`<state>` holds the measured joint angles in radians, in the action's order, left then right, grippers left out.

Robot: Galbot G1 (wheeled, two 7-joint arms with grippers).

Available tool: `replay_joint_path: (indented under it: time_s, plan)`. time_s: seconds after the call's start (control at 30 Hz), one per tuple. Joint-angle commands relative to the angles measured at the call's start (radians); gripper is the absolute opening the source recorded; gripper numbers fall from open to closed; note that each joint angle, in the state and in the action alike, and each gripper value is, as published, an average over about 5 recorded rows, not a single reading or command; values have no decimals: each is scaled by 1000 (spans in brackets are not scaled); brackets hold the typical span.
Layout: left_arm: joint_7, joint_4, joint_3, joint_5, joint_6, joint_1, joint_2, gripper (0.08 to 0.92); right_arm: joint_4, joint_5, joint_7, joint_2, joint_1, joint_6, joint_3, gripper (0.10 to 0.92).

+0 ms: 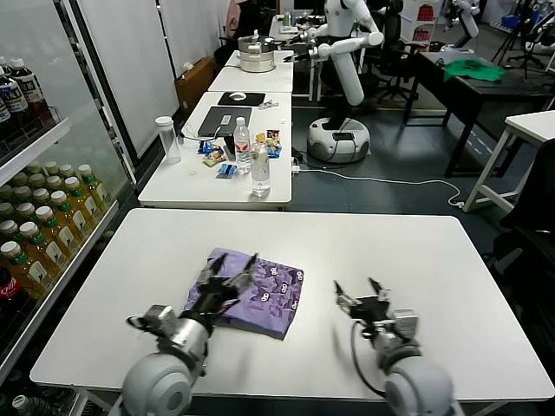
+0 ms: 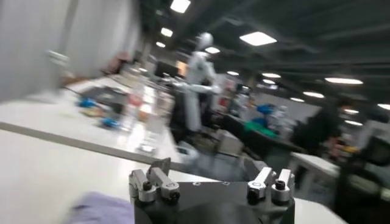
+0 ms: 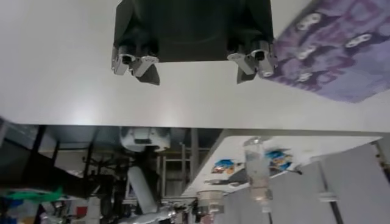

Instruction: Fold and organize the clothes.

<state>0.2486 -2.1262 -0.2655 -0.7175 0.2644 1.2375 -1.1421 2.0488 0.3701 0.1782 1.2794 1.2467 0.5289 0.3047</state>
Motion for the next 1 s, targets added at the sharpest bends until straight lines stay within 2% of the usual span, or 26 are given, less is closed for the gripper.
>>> replay_joint_path:
  time_s: [0.03, 0.23, 0.5, 0.73, 1.0]
  plan:
    - [31, -6, -265, 52, -67, 163, 32, 804, -265, -101, 91, 214, -158, -34, -332, 823]
    - [36, 6, -262, 65, -73, 168, 15, 822, -376, -127, 143, 285, -189, -61, -344, 823]
    - [39, 1, -250, 68, -71, 164, 12, 823, -381, -103, 203, 275, -184, -52, -314, 811]
    - [40, -10, -234, 69, -68, 167, 3, 823, -313, -83, 177, 182, -196, -26, -269, 638]
    - [40, -19, -214, 78, -65, 166, 2, 823, -315, -27, 53, -27, -346, 41, -168, 405]
